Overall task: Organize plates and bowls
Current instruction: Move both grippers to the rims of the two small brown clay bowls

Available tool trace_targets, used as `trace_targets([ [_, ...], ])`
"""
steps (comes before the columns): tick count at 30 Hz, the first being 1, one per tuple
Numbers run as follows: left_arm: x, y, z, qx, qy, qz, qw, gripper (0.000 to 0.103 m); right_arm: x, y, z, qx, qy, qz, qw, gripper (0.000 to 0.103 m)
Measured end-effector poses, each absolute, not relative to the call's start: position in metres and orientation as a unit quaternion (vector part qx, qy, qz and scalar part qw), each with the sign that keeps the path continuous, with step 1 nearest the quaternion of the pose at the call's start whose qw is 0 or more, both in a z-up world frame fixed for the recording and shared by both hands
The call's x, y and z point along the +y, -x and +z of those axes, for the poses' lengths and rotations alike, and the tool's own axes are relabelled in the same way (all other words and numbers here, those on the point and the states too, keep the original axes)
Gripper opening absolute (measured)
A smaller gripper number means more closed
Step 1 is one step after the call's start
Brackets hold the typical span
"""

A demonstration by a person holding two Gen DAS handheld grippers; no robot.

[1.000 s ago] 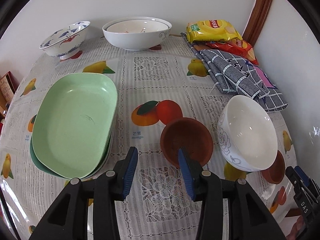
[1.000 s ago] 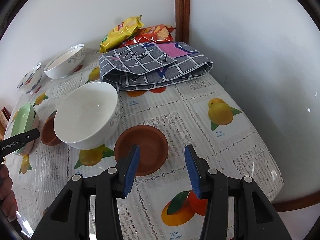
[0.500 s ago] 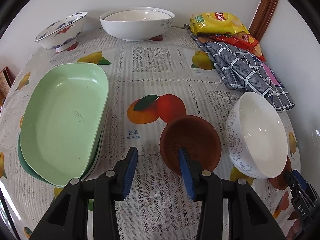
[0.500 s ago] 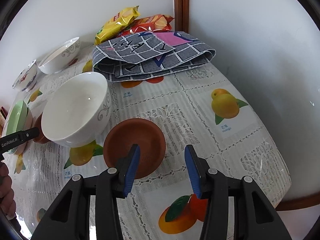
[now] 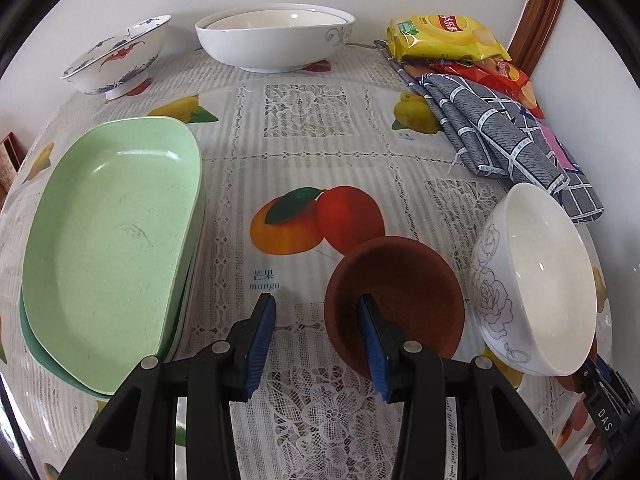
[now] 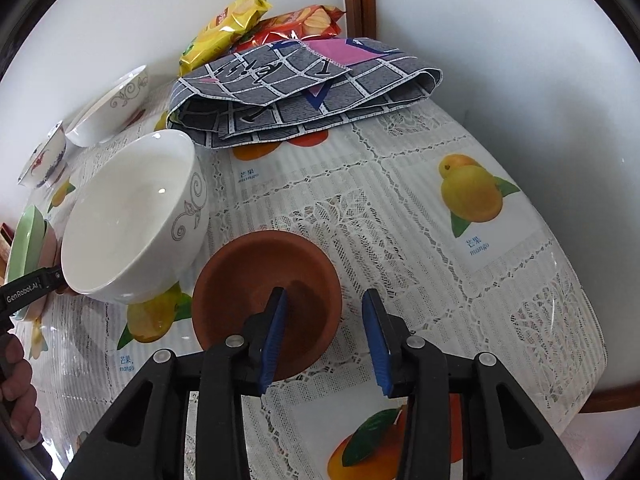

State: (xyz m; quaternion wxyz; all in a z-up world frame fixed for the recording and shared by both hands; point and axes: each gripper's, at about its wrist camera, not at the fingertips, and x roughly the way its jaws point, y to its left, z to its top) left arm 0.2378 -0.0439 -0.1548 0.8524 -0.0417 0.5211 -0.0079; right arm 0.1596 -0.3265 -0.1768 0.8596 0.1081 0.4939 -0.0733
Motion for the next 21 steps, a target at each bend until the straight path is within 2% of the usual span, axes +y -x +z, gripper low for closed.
trace_targets([
  [8,-0.0461,-0.2406,-0.1558,0.511,0.043,-0.011,0.858,0.041,-0.3273,-0.1614,-0.1783,0.489,-0.103,-0.070,0.863,0.040],
  [13,-0.0479,-0.2398,-0.1560,0.506,0.037,-0.010,0.862,0.041,-0.3266,-0.1625,-0.1797,0.486,-0.092,-0.073,0.866,0.048],
  [16,-0.0485,-0.2407,-0.1559,0.508,0.034,-0.012,0.861,0.041,-0.3274,-0.1622,-0.1807,0.484,-0.084,-0.081,0.867,0.056],
  [21,-0.0503,-0.2428,-0.1562,0.516,0.031,-0.016,0.856,0.045,-0.3312,-0.1589,-0.1823,0.473,-0.095,-0.077,0.873,0.058],
])
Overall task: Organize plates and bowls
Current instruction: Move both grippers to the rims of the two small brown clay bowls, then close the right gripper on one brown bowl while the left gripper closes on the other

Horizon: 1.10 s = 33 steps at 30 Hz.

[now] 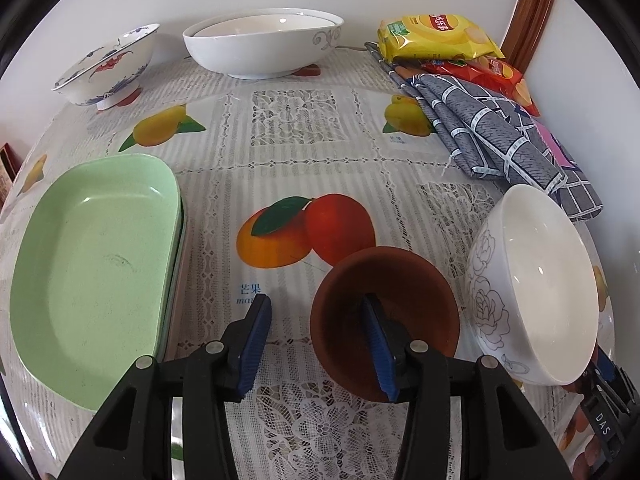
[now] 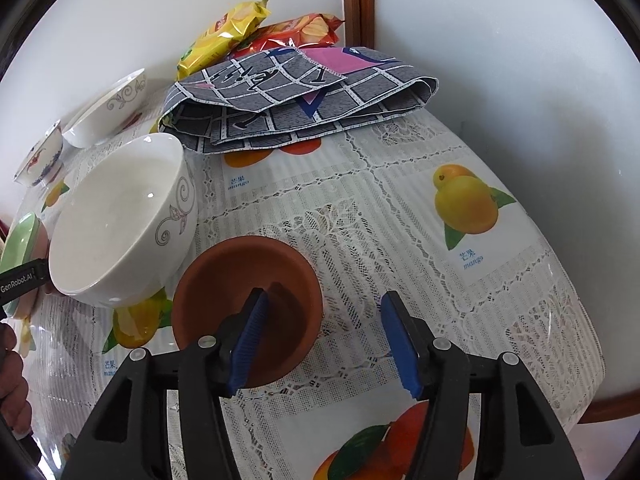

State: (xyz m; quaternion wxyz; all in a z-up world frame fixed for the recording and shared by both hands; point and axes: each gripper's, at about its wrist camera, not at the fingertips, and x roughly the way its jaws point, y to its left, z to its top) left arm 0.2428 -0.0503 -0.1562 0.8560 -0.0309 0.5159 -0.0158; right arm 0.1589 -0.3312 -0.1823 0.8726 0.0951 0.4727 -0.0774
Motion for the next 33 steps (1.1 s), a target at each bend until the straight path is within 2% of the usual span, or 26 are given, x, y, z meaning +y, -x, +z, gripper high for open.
trace_targets([
  [10,-0.050,-0.244,-0.156,0.520,0.030,-0.019,0.854,0.045,-0.330,-0.158,-0.182,0.464,-0.097,-0.078,0.877,0.061],
  [13,-0.051,-0.244,-0.156,0.519,0.031,-0.027,0.854,0.037,-0.329,-0.158,-0.182,0.465,-0.094,-0.077,0.877,0.058],
  [16,-0.054,-0.244,-0.154,0.521,0.030,-0.036,0.852,0.027,-0.327,-0.159,-0.181,0.467,-0.094,-0.070,0.876,0.050],
  [18,-0.054,-0.244,-0.154,0.522,0.030,-0.041,0.852,0.021,-0.325,-0.160,-0.180,0.468,-0.098,-0.061,0.876,0.037],
  [21,-0.054,-0.243,-0.152,0.520,0.026,-0.039,0.853,0.017,-0.321,-0.161,-0.180,0.471,-0.105,-0.046,0.875,0.024],
  [23,-0.052,-0.242,-0.150,0.516,0.032,-0.041,0.855,0.011,-0.319,-0.162,-0.178,0.472,-0.105,-0.051,0.874,0.022],
  [27,-0.052,-0.240,-0.146,0.511,0.031,-0.047,0.858,0.009,-0.320,-0.161,-0.175,0.468,-0.111,-0.058,0.875,0.012],
  [33,-0.053,-0.236,-0.141,0.506,0.029,-0.051,0.861,0.008,-0.316,-0.158,-0.168,0.460,-0.106,-0.055,0.880,0.009],
])
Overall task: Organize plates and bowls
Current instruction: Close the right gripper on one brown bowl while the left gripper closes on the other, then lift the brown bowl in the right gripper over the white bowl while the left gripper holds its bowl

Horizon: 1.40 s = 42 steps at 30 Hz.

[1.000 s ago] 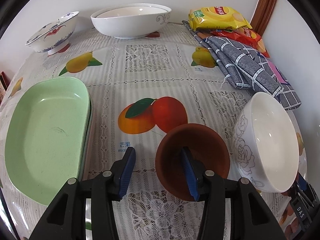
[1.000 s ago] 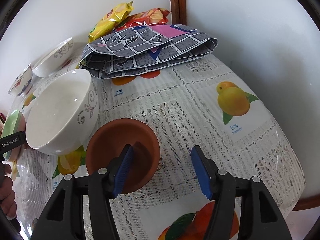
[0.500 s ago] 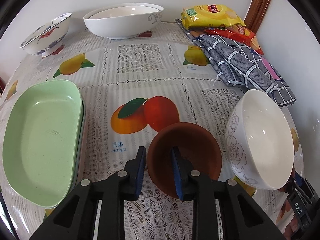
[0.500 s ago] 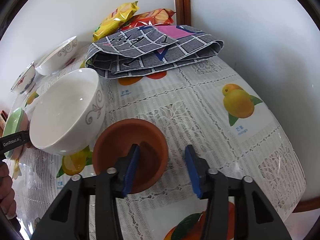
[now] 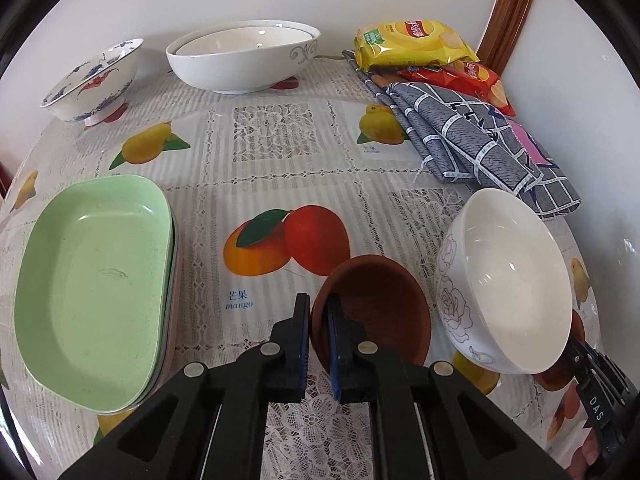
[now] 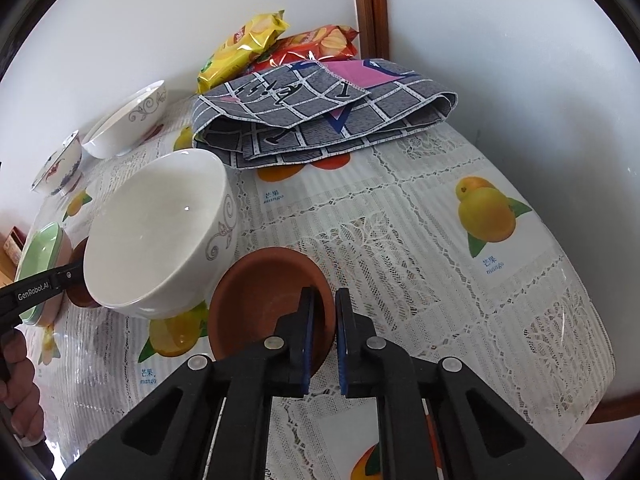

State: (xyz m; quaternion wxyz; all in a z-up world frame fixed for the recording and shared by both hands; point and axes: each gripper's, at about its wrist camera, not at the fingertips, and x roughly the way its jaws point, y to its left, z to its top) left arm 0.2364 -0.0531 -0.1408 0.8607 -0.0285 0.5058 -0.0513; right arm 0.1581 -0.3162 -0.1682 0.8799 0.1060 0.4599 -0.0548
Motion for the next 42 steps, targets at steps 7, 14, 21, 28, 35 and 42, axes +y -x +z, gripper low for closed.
trace_targets([
  [7,-0.052,-0.231,-0.132,0.500,0.029,-0.056,0.864,0.008,-0.316,-0.154,-0.158,0.454,-0.116,-0.056,0.882,0.009],
  [14,-0.052,-0.222,-0.122,0.490,0.032,-0.061,0.869,0.008,-0.316,-0.145,-0.146,0.444,-0.121,-0.062,0.885,0.009],
  [21,-0.052,-0.213,-0.105,0.476,0.032,-0.064,0.876,0.008,-0.320,-0.136,-0.122,0.424,-0.124,-0.069,0.894,0.009],
  [28,-0.051,-0.205,-0.081,0.456,0.031,-0.066,0.887,0.008,-0.323,-0.128,-0.100,0.405,-0.131,-0.074,0.902,0.009],
  [35,-0.053,-0.200,-0.062,0.444,0.022,-0.064,0.893,0.008,-0.321,-0.123,-0.076,0.384,-0.136,-0.070,0.910,0.009],
  [42,-0.054,-0.198,-0.045,0.432,0.025,-0.069,0.899,0.008,-0.316,-0.125,-0.060,0.376,-0.129,-0.067,0.915,0.009],
])
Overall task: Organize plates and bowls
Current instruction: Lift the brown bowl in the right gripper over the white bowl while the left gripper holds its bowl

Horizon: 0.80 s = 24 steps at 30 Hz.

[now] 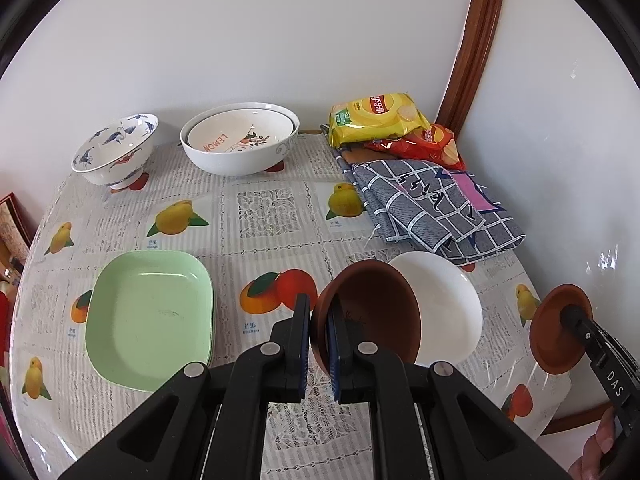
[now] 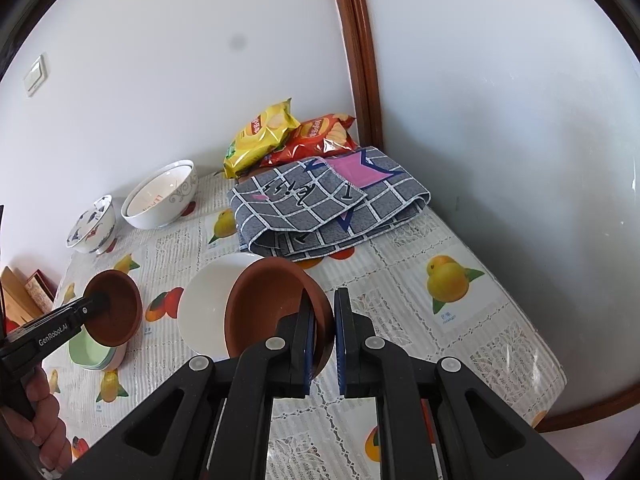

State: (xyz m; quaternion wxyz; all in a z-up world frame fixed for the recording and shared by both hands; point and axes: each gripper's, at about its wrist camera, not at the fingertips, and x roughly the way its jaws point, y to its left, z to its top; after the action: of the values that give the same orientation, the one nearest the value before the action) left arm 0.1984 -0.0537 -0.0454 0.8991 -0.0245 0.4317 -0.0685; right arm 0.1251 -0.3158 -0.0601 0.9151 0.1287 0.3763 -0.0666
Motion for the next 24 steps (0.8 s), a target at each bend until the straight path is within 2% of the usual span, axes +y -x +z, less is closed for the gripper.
trace_targets([
  [24,-0.035,-0.206,-0.036,0.426,0.039,-0.059,0.902,0.008,-0.284,-0.146,-0.048,0.376,-0.105,-0.039,0.920,0.009],
])
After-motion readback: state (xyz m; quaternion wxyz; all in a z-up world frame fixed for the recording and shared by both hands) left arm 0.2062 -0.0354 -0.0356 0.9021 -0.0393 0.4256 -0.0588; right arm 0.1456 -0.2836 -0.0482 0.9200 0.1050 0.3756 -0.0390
